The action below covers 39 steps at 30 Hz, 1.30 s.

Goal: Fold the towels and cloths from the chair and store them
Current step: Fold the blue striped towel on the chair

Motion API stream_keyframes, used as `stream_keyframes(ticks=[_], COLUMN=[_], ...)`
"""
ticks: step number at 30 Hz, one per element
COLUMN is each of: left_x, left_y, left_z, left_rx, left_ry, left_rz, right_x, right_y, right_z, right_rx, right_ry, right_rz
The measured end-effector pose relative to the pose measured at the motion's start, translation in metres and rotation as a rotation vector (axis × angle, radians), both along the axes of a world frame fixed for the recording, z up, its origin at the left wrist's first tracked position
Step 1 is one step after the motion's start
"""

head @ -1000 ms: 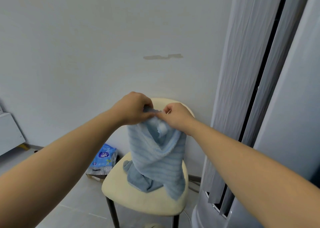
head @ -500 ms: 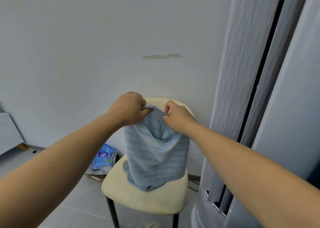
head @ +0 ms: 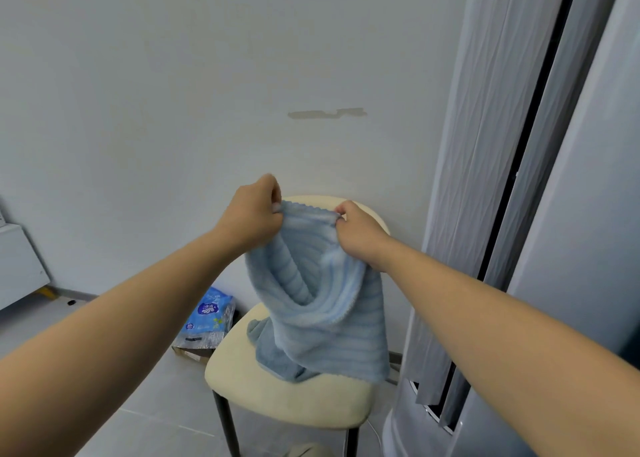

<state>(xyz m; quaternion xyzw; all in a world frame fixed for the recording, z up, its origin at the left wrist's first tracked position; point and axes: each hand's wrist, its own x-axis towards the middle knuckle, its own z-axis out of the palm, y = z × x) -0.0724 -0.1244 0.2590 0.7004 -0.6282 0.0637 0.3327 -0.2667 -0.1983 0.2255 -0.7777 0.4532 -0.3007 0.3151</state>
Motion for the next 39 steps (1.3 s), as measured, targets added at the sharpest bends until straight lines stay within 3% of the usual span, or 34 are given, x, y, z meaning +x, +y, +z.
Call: stream_keyframes(ticks=[3,6,8,12,14,18,27,30,34,39], left_x=[-0.008,-0.016,-0.017,-0.017,-0.019,-0.018,-0.025,-0.029,-0.028,-0.023], left_y=[0.003,0.000,0.001,-0.002,-0.002,0.003,0.002,0.001,-0.001,-0.001], left_z=[-0.001,-0.003,-0.003,-0.014,-0.016,-0.011,-0.009,-0.011,-0.014,-0.015], left_rx=[0.119,0.150,0.218,0.314,0.263,0.206,0.235,0.269,0.155,0.188], left_ry=[0.251,0.341,0.243,-0.137,-0.146,0.057,0.246,0.132,0.274,0.181], left_rz=[-0.175,-0.216,-0.219,-0.178,-0.147,-0.109,-0.105,-0.069,-0.080,-0.151], right_x=[0.000,-0.003,-0.004,-0.002,-0.003,-0.014,-0.014,-0.014,-0.016,-0.018], right_y=[0.002,0.003,0.001,0.001,0.001,-0.003,-0.003,0.000,0.000,-0.001], right_z=[0.001,0.001,0.000,0.000,0.000,-0.006,0.003,0.002,0.001,0.004], right_rx=[-0.083,-0.220,-0.241,-0.276,-0.275,-0.237,-0.218,-0.234,-0.239,-0.220], right_ry=[0.052,0.210,0.310,0.481,0.520,0.474,0.291,0.299,0.367,0.314], right_rz=[0.057,0.097,0.108,0.141,0.141,0.067,-0.007,0.033,0.063,-0.006])
